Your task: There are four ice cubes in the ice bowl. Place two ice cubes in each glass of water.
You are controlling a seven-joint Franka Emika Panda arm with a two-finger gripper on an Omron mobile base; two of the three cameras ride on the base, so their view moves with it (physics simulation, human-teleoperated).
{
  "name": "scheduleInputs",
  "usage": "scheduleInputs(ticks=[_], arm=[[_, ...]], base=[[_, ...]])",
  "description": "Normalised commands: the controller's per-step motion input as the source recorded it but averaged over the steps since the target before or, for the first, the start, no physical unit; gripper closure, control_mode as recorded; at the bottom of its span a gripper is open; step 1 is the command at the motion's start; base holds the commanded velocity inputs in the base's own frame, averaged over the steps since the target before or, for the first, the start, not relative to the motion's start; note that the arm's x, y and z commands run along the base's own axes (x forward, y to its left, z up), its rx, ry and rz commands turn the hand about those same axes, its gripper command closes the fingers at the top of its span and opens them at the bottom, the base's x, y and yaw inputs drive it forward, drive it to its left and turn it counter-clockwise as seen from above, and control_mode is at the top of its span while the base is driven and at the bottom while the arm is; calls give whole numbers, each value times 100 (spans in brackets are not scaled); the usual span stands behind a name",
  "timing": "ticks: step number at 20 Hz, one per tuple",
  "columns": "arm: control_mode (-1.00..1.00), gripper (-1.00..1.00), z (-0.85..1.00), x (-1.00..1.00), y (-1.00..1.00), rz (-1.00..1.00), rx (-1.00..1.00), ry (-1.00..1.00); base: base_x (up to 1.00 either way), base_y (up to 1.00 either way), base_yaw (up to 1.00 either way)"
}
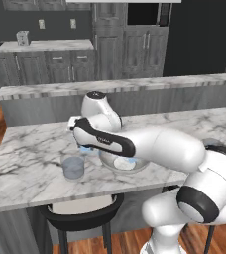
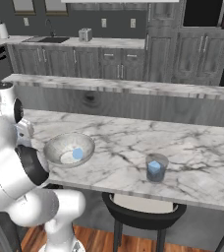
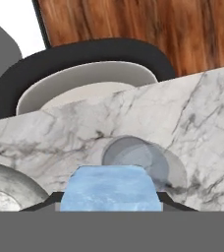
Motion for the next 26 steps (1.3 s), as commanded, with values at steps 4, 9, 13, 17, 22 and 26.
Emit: scheduleInputs(ticks=[4, 9, 13, 17, 22, 26], arm=[[-100, 100, -19, 39, 17, 0, -2, 0], [-100, 100, -26, 33, 10, 0, -2, 0], [-100, 100, -25, 26, 15, 0, -3, 0], [-100, 100, -20, 18, 24, 0, -4, 0], [-100, 100, -22, 0, 16, 0, -5, 0], [-100, 100, -39, 0, 0, 0, -4, 0]], base=[[0, 0, 0], [0, 0, 0], [0, 0, 0], [0, 0, 0], [0, 0, 0], [0, 0, 0]])
